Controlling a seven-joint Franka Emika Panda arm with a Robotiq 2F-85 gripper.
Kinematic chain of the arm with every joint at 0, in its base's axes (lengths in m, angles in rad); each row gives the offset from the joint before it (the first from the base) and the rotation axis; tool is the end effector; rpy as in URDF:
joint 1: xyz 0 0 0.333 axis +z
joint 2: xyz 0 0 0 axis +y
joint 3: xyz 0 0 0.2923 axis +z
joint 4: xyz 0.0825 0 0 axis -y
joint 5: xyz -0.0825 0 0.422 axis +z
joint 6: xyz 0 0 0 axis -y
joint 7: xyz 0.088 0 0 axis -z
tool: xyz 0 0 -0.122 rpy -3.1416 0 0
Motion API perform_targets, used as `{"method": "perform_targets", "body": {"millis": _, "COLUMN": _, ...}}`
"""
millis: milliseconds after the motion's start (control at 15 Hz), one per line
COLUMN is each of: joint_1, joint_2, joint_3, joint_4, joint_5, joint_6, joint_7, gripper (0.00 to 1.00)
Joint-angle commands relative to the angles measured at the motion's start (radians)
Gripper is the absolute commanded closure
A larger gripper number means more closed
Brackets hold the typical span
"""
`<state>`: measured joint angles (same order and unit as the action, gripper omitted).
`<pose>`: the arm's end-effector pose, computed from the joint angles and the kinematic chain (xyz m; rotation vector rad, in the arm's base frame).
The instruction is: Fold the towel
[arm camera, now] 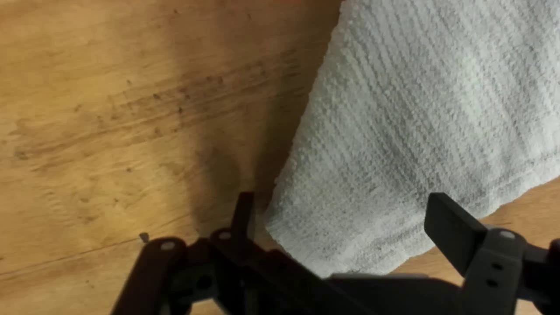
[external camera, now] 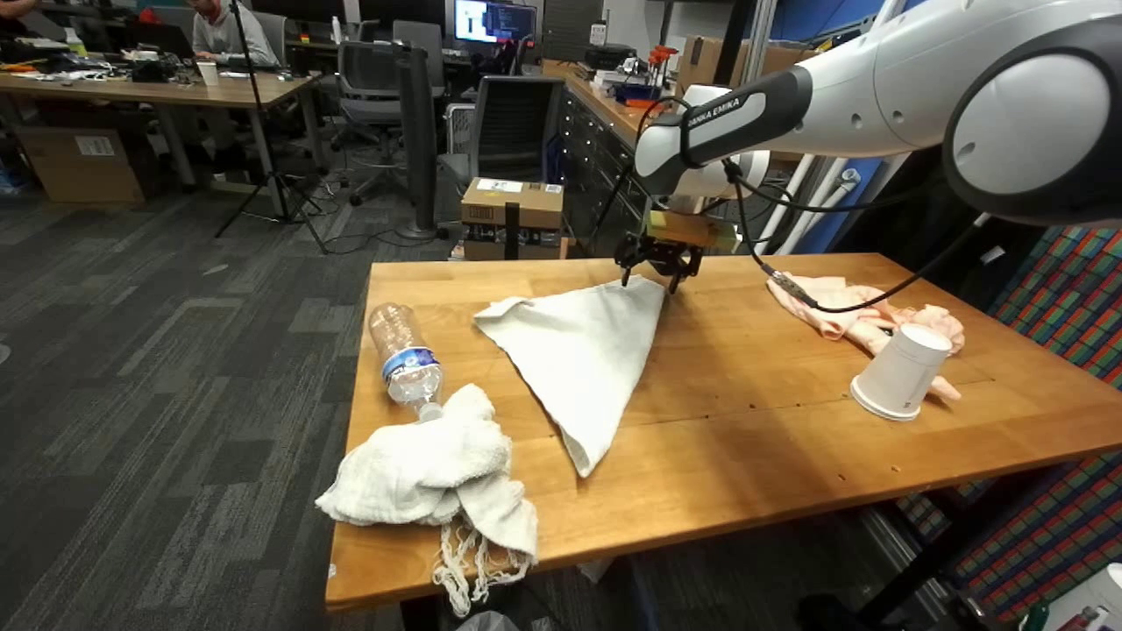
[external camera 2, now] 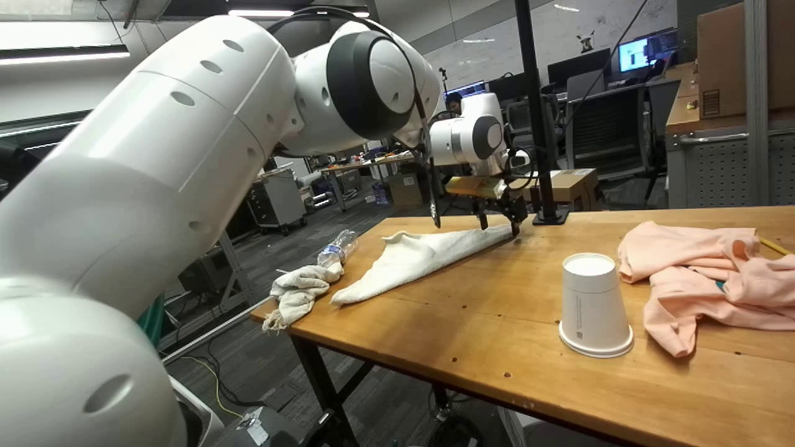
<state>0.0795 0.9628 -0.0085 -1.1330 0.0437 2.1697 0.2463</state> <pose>0.7881 0.0601 0.1770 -3.0837 0.3011 -0.1058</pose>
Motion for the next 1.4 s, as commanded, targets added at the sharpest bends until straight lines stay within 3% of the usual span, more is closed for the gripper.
{"method": "perform_targets", "body": {"millis": 0, "joint_1": -0.006, "joint_2": 0.006, "joint_3": -0.007, "joint_4": 0.008, "joint_5": 0.006, "joint_6": 0.019, "joint_7": 0.009, "gripper": 0.02}}
{"method": "perform_targets", "body": {"millis": 400, "joint_1": -0.017, "joint_2": 0.037, "joint_3": -0.012, "joint_4": 0.045, "joint_5": 0.005, "joint_6": 0.002, "joint_7": 0.013, "gripper": 0.0}}
{"method": "perform_targets", "body": {"millis": 467, "joint_1": -0.017, "joint_2": 0.04, "joint_3": -0.012, "joint_4": 0.051, "joint_5": 0.005, "joint_6": -0.003, "joint_7": 0.014, "gripper": 0.2}}
{"method": "perform_targets", "body": {"millis": 1000, "joint_1": 0.0, "joint_2": 0.029, "joint_3": -0.016, "joint_4": 0.063, "joint_5": -0.008, "joint_6": -0.025, "joint_7": 0.019, "gripper": 0.82}}
{"method": "perform_targets", "body": {"millis": 1200, "joint_1": 0.012, "joint_2": 0.019, "joint_3": -0.02, "joint_4": 0.05, "joint_5": -0.017, "joint_6": -0.022, "joint_7": 0.019, "gripper": 1.0}}
{"method": "perform_targets", "body": {"millis": 1333, "joint_1": 0.022, "joint_2": 0.007, "joint_3": -0.021, "joint_4": 0.042, "joint_5": -0.02, "joint_6": -0.018, "joint_7": 0.021, "gripper": 1.0}}
